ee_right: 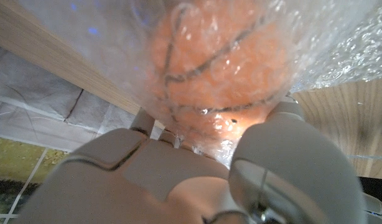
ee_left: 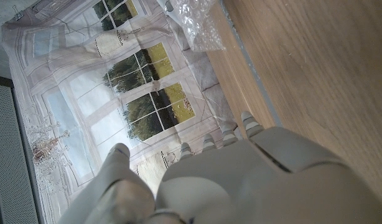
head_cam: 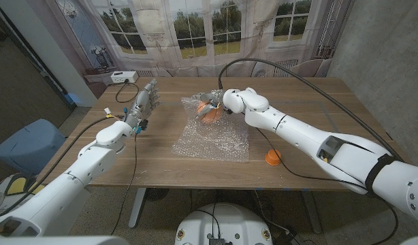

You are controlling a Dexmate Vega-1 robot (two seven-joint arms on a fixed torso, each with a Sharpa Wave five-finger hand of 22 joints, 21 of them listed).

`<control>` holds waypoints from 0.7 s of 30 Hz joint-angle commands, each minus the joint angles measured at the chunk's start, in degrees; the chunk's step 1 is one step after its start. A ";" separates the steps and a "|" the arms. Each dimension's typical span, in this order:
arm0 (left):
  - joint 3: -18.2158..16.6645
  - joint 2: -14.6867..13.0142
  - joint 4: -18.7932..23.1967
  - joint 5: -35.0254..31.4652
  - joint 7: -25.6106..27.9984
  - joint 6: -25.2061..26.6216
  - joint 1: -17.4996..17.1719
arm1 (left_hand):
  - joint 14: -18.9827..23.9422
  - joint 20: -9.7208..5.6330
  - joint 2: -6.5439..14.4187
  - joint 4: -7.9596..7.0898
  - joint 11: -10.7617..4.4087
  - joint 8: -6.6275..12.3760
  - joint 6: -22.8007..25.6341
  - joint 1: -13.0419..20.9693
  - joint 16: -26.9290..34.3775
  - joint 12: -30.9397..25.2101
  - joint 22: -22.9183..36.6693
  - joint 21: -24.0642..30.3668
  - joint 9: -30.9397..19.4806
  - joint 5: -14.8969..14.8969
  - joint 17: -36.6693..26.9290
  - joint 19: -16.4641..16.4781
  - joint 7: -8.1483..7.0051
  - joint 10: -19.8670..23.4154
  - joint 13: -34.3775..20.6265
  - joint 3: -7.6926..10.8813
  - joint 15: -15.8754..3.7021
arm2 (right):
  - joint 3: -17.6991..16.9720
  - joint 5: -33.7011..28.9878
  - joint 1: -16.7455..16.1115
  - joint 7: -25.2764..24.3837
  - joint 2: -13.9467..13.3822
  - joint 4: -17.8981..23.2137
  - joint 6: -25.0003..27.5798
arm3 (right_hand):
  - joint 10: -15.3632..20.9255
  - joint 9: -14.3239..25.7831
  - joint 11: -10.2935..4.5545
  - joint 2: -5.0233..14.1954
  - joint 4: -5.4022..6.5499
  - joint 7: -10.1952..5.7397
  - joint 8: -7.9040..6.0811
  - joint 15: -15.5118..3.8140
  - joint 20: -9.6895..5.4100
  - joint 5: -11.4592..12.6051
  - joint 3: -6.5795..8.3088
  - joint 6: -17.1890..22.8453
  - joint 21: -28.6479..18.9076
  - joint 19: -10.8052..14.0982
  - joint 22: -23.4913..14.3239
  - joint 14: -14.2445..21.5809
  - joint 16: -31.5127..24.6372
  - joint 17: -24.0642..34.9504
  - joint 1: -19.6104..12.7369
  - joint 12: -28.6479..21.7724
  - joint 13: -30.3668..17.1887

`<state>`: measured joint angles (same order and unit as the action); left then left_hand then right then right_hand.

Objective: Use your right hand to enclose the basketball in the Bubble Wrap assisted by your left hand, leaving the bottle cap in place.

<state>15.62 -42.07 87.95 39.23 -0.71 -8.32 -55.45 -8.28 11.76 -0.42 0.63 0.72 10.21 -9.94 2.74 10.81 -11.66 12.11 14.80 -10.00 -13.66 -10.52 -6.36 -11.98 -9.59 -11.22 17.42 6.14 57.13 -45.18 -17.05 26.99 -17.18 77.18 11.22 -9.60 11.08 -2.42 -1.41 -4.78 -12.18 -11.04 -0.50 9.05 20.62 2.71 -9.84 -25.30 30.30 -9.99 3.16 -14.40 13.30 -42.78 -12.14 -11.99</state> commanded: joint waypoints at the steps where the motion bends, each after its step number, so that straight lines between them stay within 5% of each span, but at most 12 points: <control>1: 0.62 0.25 -0.71 -0.15 -0.52 0.46 1.08 | -0.22 0.39 0.08 -0.06 0.12 0.34 -5.84 -0.42 0.19 -0.30 0.16 -0.21 -0.12 -0.48 -0.22 0.18 -0.31 -2.60 -0.01 -0.32 0.30 | 1.81 -4.00 0.89 3.70 0.53 -0.56 5.69 | 0.79 0.18 -1.17 1.63 -1.30 -0.46 -0.43 -1.47 -3.05 0.72 0.26 -2.10 -1.33 5.50 -0.33 2.69 -0.76 0.20 -3.60 -0.63 -0.01; 3: 0.61 0.19 -0.59 -0.19 -0.40 0.54 1.06 | -0.26 0.39 0.07 -0.07 0.07 0.34 -5.84 -0.42 0.17 -0.30 0.16 -0.21 -0.12 -0.49 -0.22 0.19 -0.33 -2.60 -0.01 -0.34 0.32 | 1.52 -4.43 0.40 3.51 0.47 -0.27 7.25 | 0.97 0.21 -1.68 1.96 -1.63 -0.47 -0.47 -2.06 -4.43 0.87 0.32 -1.90 -1.71 7.18 -0.37 3.41 -0.95 0.28 -4.63 -0.61 -0.02; 6: 0.55 0.13 -0.32 -0.23 -0.12 0.61 0.89 | -0.28 0.39 0.06 -0.09 0.15 0.38 -5.76 -0.42 0.16 -0.31 0.16 -0.21 -0.12 -0.51 -0.22 0.19 -0.32 -2.61 -0.01 -0.39 0.27 | 0.12 -3.82 -1.13 1.03 -0.14 0.48 8.12 | 2.58 0.39 -3.39 2.86 -2.65 -0.46 -1.05 -4.68 -9.26 1.72 0.40 0.02 -3.24 12.50 -0.62 7.13 -2.12 0.63 -8.16 -0.97 0.02; 10: 0.52 0.04 -0.07 -0.27 0.03 0.67 0.75 | -0.28 0.38 0.04 -0.12 0.10 0.41 -5.67 -0.43 0.16 -0.34 0.16 -0.22 -0.12 -0.55 -0.22 0.20 -0.32 -2.55 -0.01 -0.46 0.29 | -1.48 -3.34 -3.23 -2.91 -1.18 2.09 8.59 | 9.69 0.83 -4.23 4.96 -2.93 -0.27 -4.03 -8.23 -16.18 2.49 0.03 10.79 -5.67 18.23 -1.05 13.43 -4.29 1.69 -12.89 -2.85 0.05; 12: 0.61 0.03 0.00 -0.31 -0.03 0.76 0.83 | -0.32 0.38 0.04 -0.14 0.11 0.41 -5.66 -0.43 0.15 -0.34 0.16 -0.22 -0.12 -0.57 -0.22 0.20 -0.33 -2.56 -0.01 -0.49 0.30 | -2.51 -2.40 -4.14 -4.99 -1.72 2.66 7.76 | 12.66 0.93 -3.85 5.62 -3.13 -0.31 -5.15 -9.26 -17.30 2.42 -0.05 15.37 -6.48 19.31 -1.15 15.55 -4.94 2.04 -14.80 -3.52 0.04; 13: 0.66 0.01 0.05 -0.33 -0.07 0.83 0.87 | -0.32 0.38 0.04 -0.14 0.08 0.41 -5.65 -0.43 0.15 -0.34 0.16 -0.23 -0.12 -0.58 -0.22 0.20 -0.33 -2.57 -0.01 -0.51 0.31 | -2.73 -2.43 -4.47 -5.74 -1.98 3.05 7.73 | 15.19 1.02 -3.78 6.55 -3.27 1.07 -5.89 -10.33 -18.20 2.34 0.20 18.23 -7.16 20.10 -1.24 17.66 -5.66 2.28 -16.31 -4.16 0.01; 16: 0.73 0.02 0.21 -0.41 0.04 0.92 0.87 | -0.33 0.39 0.03 -0.16 0.13 0.41 -5.65 -0.43 0.14 -0.33 0.16 -0.23 -0.12 -0.60 -0.22 0.19 -0.31 -2.61 -0.01 -0.54 0.28 | -4.07 -1.14 -5.49 -8.14 -2.89 4.02 6.14 | 19.35 1.20 -2.47 7.55 -3.38 3.51 -6.80 -11.45 -19.84 1.98 0.33 22.19 -8.57 21.52 -1.44 21.61 -6.87 2.61 -18.58 -5.07 -0.09; 21: 0.69 -0.06 0.70 -0.50 0.36 1.00 0.59 | -0.40 0.38 0.03 -0.20 0.10 0.39 -5.70 -0.43 0.12 -0.34 0.16 -0.25 -0.12 -0.66 -0.23 0.17 -0.30 -2.60 -0.01 -0.63 0.31 | -6.48 0.73 -7.21 -13.67 -4.28 5.32 2.83 | 23.34 1.29 -1.83 8.91 -3.48 4.42 -7.42 -12.27 -20.96 1.61 0.82 25.40 -10.10 22.74 -1.67 24.99 -7.83 3.11 -21.02 -5.89 -0.19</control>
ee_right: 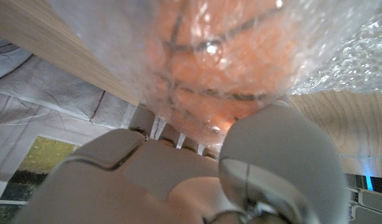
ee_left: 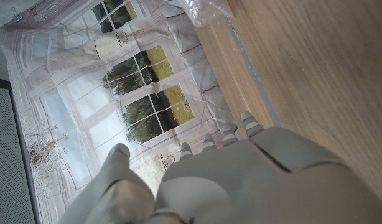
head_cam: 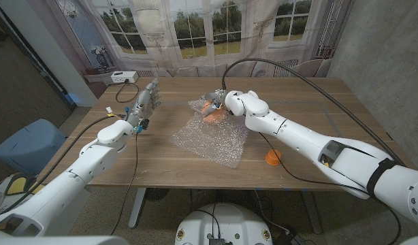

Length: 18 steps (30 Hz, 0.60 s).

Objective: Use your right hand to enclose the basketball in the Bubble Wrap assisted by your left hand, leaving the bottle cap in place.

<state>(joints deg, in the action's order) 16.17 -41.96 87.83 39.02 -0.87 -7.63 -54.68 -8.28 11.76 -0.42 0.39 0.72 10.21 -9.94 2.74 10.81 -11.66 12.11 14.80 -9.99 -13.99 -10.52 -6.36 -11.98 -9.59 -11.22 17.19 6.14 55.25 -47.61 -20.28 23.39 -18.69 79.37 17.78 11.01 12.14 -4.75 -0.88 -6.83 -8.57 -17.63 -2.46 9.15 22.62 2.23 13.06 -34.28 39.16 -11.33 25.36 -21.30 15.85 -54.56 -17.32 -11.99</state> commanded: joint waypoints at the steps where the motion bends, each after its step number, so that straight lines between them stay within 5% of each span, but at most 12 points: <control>1: 0.11 -0.18 0.94 -0.26 0.55 0.34 -0.26 | -0.39 0.38 0.03 0.03 0.09 0.38 -5.72 -0.43 0.12 -0.34 0.16 -0.25 -0.12 -0.34 -0.23 0.17 -0.29 -2.61 -0.01 -0.40 0.29 | -5.02 3.35 -4.30 -11.36 -2.99 3.34 -4.38 | 4.12 0.25 0.92 8.98 -1.46 1.05 -0.90 -10.37 -21.28 -0.54 1.61 3.22 -1.82 14.56 -0.46 4.21 -1.33 0.71 -10.15 -1.00 -0.22; 10: -0.22 -0.42 2.06 -0.40 1.36 0.25 -1.26 | -0.42 0.39 0.04 -0.03 0.11 0.38 -5.71 -0.42 0.12 -0.34 0.16 -0.27 -0.12 -0.40 -0.23 0.16 -0.29 -2.64 -0.01 -0.51 0.26 | -8.55 4.73 -6.24 -19.87 -4.32 5.21 -8.70 | 14.45 0.81 3.23 11.33 -0.18 3.48 -1.35 -10.31 -21.63 -2.65 4.64 7.64 -7.05 15.37 -1.75 18.93 -5.55 3.72 -15.19 -3.91 -1.97; 18: -0.57 -0.56 2.90 -0.33 1.90 0.18 -2.08 | -0.53 0.39 0.05 -0.08 0.10 0.35 -5.78 -0.41 0.08 -0.34 0.16 -0.29 -0.12 -0.47 -0.22 0.15 -0.34 -2.67 -0.01 -0.62 0.26 | -10.41 4.10 -6.84 -25.31 -4.64 5.84 -10.65 | 17.49 1.20 3.80 10.88 -1.17 3.90 -1.48 -10.72 -21.61 -3.77 6.22 9.69 -10.45 15.37 -2.71 26.26 -8.15 7.20 -19.43 -5.88 -3.42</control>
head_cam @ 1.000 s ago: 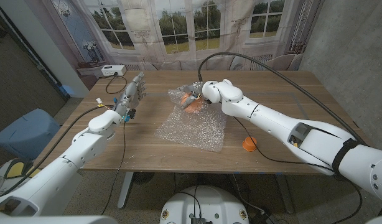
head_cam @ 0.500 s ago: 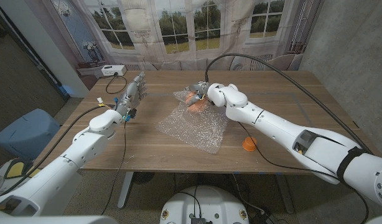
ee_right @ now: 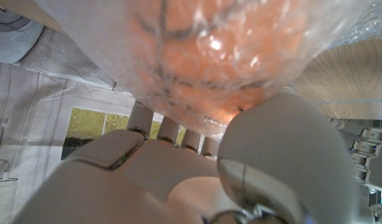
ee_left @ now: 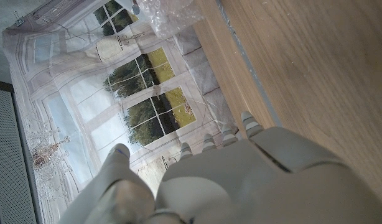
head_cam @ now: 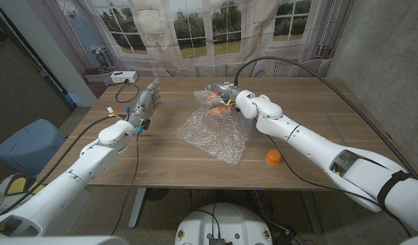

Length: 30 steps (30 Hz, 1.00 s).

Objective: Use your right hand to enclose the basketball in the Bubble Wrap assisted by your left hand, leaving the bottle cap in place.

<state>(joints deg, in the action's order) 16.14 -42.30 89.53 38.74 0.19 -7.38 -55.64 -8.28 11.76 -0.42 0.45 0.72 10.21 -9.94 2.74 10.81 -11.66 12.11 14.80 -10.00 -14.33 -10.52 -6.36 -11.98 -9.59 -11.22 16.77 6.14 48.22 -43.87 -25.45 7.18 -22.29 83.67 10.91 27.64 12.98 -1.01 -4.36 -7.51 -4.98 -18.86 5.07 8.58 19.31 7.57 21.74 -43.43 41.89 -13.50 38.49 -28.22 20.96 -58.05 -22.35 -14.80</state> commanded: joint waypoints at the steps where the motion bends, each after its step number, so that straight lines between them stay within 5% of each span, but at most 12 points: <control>1: -0.57 -0.24 1.30 -0.08 0.94 -0.09 -1.22 | -0.54 0.39 0.05 -0.14 0.06 0.35 -5.78 -0.40 0.08 -0.35 0.16 -0.29 -0.12 -0.14 -0.23 0.15 -0.31 -2.66 -0.01 -0.21 0.26 | -3.46 0.12 -1.64 -9.57 -1.05 1.52 -3.90 | 1.42 0.42 0.08 14.29 -0.66 0.57 -0.38 -18.35 -21.07 -0.64 1.09 1.64 -1.90 12.64 -0.74 13.69 -1.36 2.59 -16.65 -1.22 -0.85; 8: -0.88 -0.48 2.07 -0.11 1.49 -0.02 -2.01 | -0.52 0.39 0.06 -0.19 0.04 0.35 -5.81 -0.39 0.09 -0.35 0.17 -0.30 -0.12 -0.21 -0.22 0.14 -0.34 -2.70 -0.01 -0.31 0.23 | -4.23 -0.49 -1.22 -14.55 -0.74 -0.27 -6.38 | 3.06 0.68 0.61 14.41 -0.80 1.03 -0.55 -18.21 -21.07 -1.35 1.91 3.15 -4.27 12.72 -1.58 16.08 -2.06 4.52 -18.91 -2.40 -1.72; 14: -0.95 -0.61 2.47 -0.21 1.64 0.08 -2.27 | -0.56 0.39 0.07 -0.23 0.04 0.33 -5.85 -0.38 0.09 -0.34 0.17 -0.31 -0.12 -0.25 -0.22 0.13 -0.35 -2.73 -0.01 -0.39 0.22 | -4.63 -1.51 -0.44 -28.25 1.59 -6.32 -11.46 | 4.46 0.87 0.66 14.45 -0.21 1.09 -0.99 -18.17 -21.07 -1.89 2.18 4.85 -5.70 12.24 -2.03 17.13 -1.90 5.46 -19.29 -3.26 -2.29; 19: -0.92 -0.64 2.60 -0.22 1.71 0.36 -2.24 | -0.65 0.39 0.07 -0.26 0.04 0.32 -5.89 -0.37 0.06 -0.33 0.17 -0.32 -0.12 -0.29 -0.22 0.12 -0.37 -2.78 -0.01 -0.44 0.17 | -4.04 -2.72 1.12 -34.47 3.06 -10.22 -12.91 | 4.68 0.95 0.45 14.17 -0.16 1.13 -1.10 -18.14 -21.09 -2.13 2.26 5.37 -6.29 11.87 -2.21 17.24 -1.58 5.77 -19.54 -3.47 -2.55; 30: -1.24 -0.78 3.06 -0.05 2.48 1.02 -2.64 | -0.67 0.39 0.09 -0.32 0.05 0.32 -5.93 -0.36 0.06 -0.32 0.17 -0.34 -0.12 -0.36 -0.22 0.11 -0.39 -2.84 -0.01 -0.56 0.16 | -1.02 -4.07 9.44 -53.64 9.12 -27.95 -17.02 | 5.96 1.14 0.36 14.06 0.06 1.09 -1.44 -18.14 -21.08 -2.65 2.55 6.82 -7.65 10.66 -2.60 17.65 -0.87 6.51 -20.14 -4.24 -3.17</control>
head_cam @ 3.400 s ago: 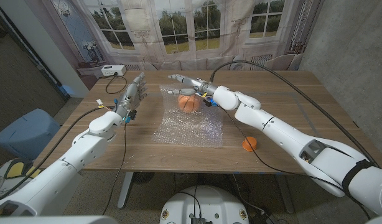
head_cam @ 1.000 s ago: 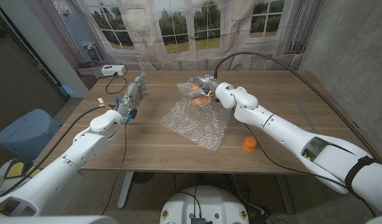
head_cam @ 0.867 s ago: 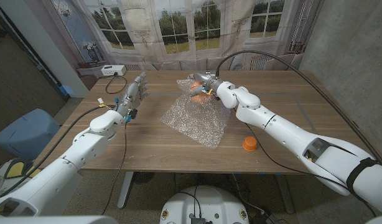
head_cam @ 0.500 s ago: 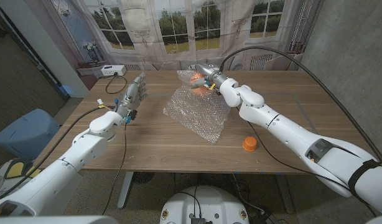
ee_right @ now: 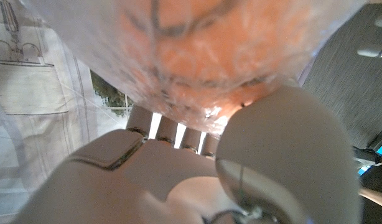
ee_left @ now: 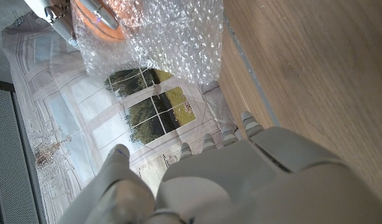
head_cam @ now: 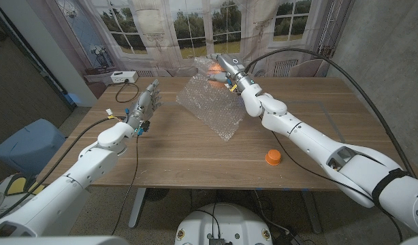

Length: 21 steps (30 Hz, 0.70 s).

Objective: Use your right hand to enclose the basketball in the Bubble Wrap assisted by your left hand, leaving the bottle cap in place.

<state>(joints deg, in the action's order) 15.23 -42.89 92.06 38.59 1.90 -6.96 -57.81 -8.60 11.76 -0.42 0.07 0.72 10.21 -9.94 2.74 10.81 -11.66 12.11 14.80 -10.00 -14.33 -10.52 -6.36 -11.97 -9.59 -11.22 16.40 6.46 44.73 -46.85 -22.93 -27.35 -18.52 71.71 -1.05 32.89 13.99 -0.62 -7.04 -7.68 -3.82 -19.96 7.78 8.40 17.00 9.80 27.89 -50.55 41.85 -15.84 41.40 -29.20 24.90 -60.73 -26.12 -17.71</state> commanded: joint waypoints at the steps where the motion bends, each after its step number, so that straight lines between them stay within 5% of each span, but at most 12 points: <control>1: -0.38 -0.18 0.57 0.15 0.84 0.64 -0.52 | -0.37 0.39 0.09 0.05 0.07 0.32 -5.92 -0.36 0.06 -0.32 0.17 -0.35 -0.12 -0.37 -0.22 0.10 -0.36 -2.87 -0.01 -0.20 -0.14 | 2.97 -1.11 7.89 -21.41 6.09 -18.30 -5.69 | 0.82 0.14 -0.08 16.75 0.26 -0.09 -0.39 -20.84 -20.90 -0.37 0.35 0.81 -0.65 10.62 -0.29 14.77 0.17 2.62 -17.47 -0.54 -0.31; 8: -0.47 -0.27 0.77 0.21 1.22 1.16 -0.49 | -0.37 0.38 0.10 0.00 0.11 0.32 -5.95 -0.35 0.07 -0.32 0.17 -0.36 -0.12 -0.42 -0.22 0.08 -0.32 -2.90 -0.01 -0.30 -0.10 | 5.46 -0.02 14.61 -36.65 12.63 -36.40 -11.02 | 1.00 0.22 -0.20 16.48 0.31 -0.32 -0.46 -20.89 -20.88 -0.60 0.36 1.25 -1.26 10.04 -0.45 14.61 0.72 2.82 -17.63 -0.74 -0.58; 16: -0.20 -0.30 1.27 0.14 1.44 2.00 -0.08 | -0.41 0.38 0.13 -0.08 0.14 0.31 -5.99 -0.37 0.07 -0.30 0.17 -0.39 -0.12 -0.49 -0.22 0.05 -0.34 -2.99 -0.01 -0.41 -0.14 | -14.79 -17.07 11.70 -36.65 18.32 -39.48 -14.41 | 1.41 0.23 -0.38 16.34 0.61 -0.99 0.28 -20.87 -20.86 -0.97 0.34 0.35 -2.23 8.61 -0.70 14.77 1.50 3.21 -17.67 -1.19 -1.05; 21: -0.02 -0.35 1.87 0.14 1.77 2.68 -0.11 | -0.41 0.38 0.16 -0.15 0.16 0.32 -5.98 -0.40 0.07 -0.32 0.18 -0.40 -0.12 -0.54 -0.23 0.03 -0.31 -2.98 -0.01 -0.48 -0.14 | -23.92 -26.00 9.27 -36.65 19.46 -36.15 -15.50 | 1.48 0.25 -0.65 16.30 0.73 -0.66 -0.10 -20.88 -20.83 -1.19 0.37 1.99 -3.00 7.99 -0.86 14.75 2.06 3.43 -17.76 -1.42 -1.31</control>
<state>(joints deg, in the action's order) 14.89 -43.11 93.06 38.70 3.18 -5.40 -58.14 -8.60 11.76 -0.42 -0.16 0.72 10.21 -9.94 2.74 10.81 -11.66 12.11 14.40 -10.00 -14.63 -10.52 -6.36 -11.97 -9.59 -11.22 16.16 6.45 39.85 -56.55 -11.90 -59.59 -4.07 38.90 -12.52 34.12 13.99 -1.04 -7.73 -7.34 -4.47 -19.96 8.69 8.39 15.91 10.07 28.99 -52.80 41.86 -16.41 42.31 -27.43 27.91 -61.41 -27.01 -18.77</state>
